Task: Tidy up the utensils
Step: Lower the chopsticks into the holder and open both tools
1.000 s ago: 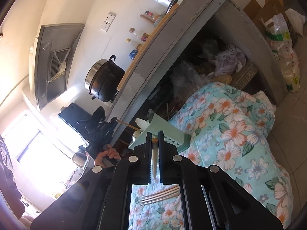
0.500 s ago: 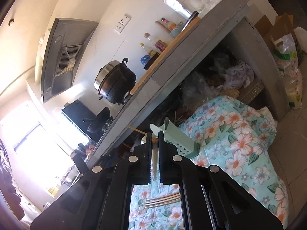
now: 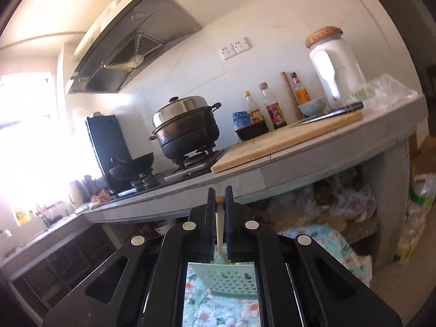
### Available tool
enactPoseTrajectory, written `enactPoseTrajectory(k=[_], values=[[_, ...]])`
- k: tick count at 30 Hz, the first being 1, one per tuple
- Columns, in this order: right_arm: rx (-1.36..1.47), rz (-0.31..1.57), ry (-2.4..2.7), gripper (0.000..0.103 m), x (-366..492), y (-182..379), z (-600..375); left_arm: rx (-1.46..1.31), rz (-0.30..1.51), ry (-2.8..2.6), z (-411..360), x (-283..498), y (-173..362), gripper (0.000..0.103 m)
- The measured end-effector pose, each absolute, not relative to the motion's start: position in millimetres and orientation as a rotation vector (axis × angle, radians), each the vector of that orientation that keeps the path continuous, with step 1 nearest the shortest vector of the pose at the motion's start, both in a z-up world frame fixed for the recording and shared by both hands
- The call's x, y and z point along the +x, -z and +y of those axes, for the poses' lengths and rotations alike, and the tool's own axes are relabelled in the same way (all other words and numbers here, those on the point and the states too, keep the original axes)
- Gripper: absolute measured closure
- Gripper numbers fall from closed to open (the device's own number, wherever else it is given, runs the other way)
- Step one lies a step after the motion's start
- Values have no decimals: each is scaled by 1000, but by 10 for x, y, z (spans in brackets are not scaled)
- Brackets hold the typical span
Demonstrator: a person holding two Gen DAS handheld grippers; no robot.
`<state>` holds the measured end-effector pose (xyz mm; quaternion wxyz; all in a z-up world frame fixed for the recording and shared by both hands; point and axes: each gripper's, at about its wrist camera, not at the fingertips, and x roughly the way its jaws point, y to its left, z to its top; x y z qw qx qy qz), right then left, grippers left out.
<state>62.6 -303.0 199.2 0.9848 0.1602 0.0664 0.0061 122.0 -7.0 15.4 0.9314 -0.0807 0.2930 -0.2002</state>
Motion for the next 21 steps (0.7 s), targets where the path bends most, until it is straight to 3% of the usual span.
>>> enactPoseTrajectory(k=[13, 21], values=[[-121, 247, 46, 98, 1347, -1609, -2122, -111, 561, 419, -47, 1119, -76, 6], [-89, 347, -60, 97, 1433, -1573, -1989, -133, 570, 421, 7, 1133, -37, 6]])
